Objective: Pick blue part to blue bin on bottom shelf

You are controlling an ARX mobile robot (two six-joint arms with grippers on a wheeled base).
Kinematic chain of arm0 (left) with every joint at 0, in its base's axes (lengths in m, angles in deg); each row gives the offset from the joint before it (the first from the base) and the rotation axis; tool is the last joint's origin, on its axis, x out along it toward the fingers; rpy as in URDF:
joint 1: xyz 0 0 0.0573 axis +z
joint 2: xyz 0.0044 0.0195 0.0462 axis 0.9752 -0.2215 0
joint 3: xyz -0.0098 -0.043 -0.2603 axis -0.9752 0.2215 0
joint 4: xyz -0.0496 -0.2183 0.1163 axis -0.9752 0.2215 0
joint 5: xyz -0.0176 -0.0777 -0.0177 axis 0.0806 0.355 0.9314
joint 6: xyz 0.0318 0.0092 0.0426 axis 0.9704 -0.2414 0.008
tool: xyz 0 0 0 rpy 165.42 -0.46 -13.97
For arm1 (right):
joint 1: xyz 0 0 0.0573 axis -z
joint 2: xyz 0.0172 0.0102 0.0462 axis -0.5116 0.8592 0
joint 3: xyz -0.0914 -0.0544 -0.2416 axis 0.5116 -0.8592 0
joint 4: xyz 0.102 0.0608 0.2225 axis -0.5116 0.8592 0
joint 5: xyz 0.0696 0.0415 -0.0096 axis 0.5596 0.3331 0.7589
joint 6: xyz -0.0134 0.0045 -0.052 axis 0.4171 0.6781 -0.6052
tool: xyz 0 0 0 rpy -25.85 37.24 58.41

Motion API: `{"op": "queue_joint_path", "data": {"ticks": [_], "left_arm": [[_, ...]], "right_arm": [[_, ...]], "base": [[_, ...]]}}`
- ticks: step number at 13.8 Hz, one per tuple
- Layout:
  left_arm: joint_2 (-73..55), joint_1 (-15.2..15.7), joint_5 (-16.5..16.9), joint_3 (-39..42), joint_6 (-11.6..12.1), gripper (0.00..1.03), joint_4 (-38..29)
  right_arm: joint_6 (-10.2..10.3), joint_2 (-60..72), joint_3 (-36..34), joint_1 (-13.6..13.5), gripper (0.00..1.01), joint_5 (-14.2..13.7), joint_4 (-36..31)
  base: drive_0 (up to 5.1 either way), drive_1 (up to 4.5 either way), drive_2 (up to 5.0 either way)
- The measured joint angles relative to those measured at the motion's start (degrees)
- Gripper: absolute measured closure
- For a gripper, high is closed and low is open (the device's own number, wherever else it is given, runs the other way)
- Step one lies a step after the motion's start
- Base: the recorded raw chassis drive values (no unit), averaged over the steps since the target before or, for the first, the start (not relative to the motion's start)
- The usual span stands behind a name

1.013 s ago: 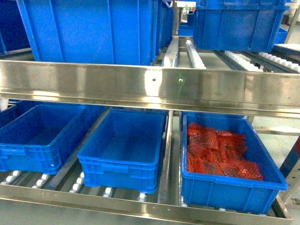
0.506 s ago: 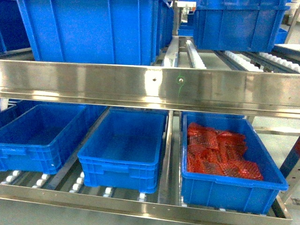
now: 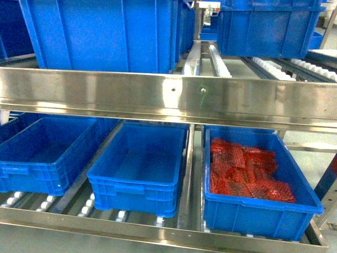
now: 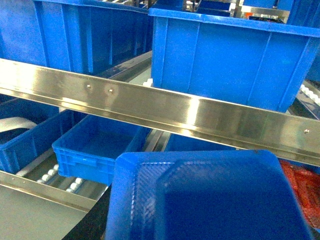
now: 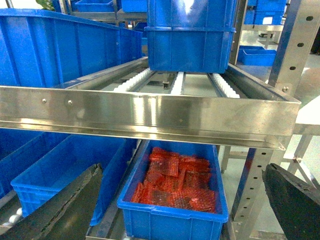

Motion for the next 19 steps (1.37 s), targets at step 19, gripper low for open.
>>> {"op": "queue_joint_path", "data": {"ticks": [19], "left_arm": [[0.02, 0.0, 0.0, 0.0, 0.02, 0.6, -0.15]], "right_arm": [[0.02, 0.0, 0.0, 0.0, 0.03, 0.0, -0.11]], "base": [[0.0, 0.0, 0.0]]}}
